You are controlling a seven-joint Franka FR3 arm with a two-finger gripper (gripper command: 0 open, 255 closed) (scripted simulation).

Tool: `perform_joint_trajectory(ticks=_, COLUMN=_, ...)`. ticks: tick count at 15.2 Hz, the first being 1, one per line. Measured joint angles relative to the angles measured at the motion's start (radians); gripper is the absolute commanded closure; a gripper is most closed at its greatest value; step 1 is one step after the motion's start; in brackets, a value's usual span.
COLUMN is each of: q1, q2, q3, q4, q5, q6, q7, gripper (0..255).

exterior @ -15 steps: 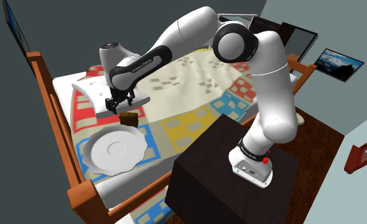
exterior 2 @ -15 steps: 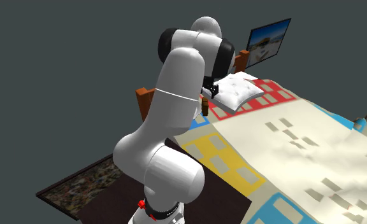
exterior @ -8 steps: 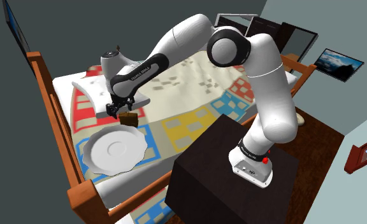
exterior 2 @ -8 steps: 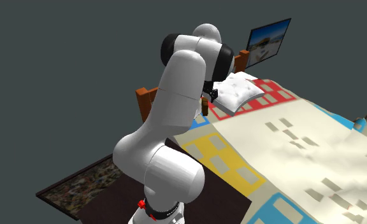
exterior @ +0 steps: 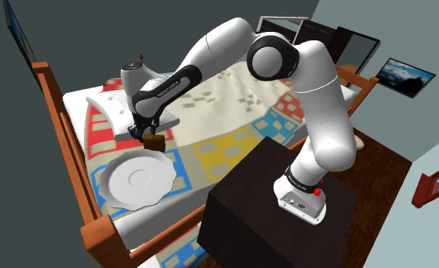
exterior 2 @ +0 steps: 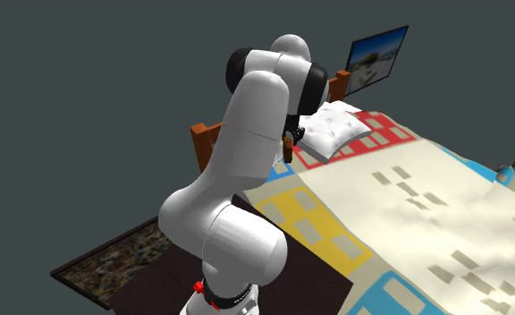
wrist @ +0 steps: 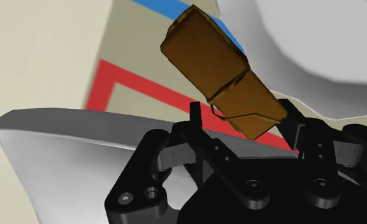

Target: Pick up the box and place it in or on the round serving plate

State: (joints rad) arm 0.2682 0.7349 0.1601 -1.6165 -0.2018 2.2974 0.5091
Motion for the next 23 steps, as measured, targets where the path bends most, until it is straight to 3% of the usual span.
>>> perform_joint_trajectory(ticks=11, q1=-0.001, q2=-0.012, q3=0.002, q4=-0.004, q5=0.002, q6=-0.008, q7=-0.001, gripper=255)
perform_joint_trajectory(ticks=23, q1=-0.011, q2=-0.109, q3=0.017, q4=0.004, q5=0.023, q6=-0.113, q7=-0.018, gripper=255)
